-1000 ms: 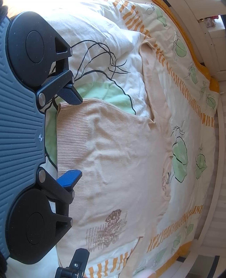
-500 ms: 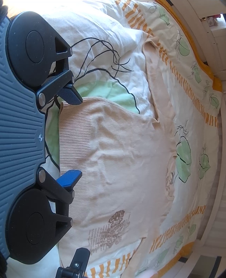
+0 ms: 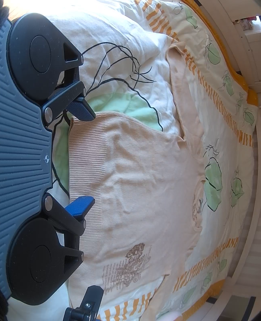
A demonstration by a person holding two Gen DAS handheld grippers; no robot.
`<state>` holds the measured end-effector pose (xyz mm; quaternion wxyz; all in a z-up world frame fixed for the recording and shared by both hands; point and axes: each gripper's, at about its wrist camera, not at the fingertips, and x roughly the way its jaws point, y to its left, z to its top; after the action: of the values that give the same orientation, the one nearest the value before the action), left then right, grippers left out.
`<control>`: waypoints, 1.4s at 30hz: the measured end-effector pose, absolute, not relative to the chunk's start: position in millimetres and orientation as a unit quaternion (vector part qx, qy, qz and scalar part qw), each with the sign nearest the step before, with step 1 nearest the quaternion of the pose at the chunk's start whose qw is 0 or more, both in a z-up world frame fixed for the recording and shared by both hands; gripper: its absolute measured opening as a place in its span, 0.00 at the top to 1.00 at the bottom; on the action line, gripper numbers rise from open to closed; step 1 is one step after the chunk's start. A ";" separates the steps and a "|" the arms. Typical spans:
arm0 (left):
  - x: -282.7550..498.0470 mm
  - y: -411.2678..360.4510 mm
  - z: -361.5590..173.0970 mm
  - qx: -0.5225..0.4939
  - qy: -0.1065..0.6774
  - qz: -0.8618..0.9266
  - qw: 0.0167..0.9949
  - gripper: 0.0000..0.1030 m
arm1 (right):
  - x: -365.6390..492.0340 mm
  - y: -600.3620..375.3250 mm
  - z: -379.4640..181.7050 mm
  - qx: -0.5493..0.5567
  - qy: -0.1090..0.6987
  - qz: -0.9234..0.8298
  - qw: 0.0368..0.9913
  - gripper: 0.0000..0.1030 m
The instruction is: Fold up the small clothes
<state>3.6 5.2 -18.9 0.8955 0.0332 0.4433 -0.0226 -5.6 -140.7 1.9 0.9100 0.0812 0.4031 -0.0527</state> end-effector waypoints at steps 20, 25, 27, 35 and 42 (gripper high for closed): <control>14.6 4.2 -22.2 0.032 0.451 -0.022 0.892 0.21 | 4.3 -142.9 -2.8 0.080 0.418 -0.052 0.903 0.01; 27.2 1.6 -20.7 0.036 0.448 -0.021 0.893 0.21 | 10.5 -149.7 -3.0 0.087 0.421 -0.055 0.901 0.01; 33.2 1.3 -19.8 0.037 0.448 -0.021 0.893 0.21 | 15.2 -155.3 -4.1 0.094 0.427 -0.054 0.898 0.01; 66.5 6.6 -18.0 0.032 0.442 -0.016 0.896 0.21 | 42.1 -186.7 -6.7 0.117 0.437 -0.074 0.889 0.01; 109.1 42.2 -17.5 0.028 0.426 0.034 0.904 0.21 | 68.0 -193.2 -8.8 0.109 0.432 -0.082 0.892 0.01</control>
<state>109.1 42.2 -17.5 0.9036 0.0284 0.4261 0.0342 68.0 -193.2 -8.8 0.8916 0.1095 0.4317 -0.0819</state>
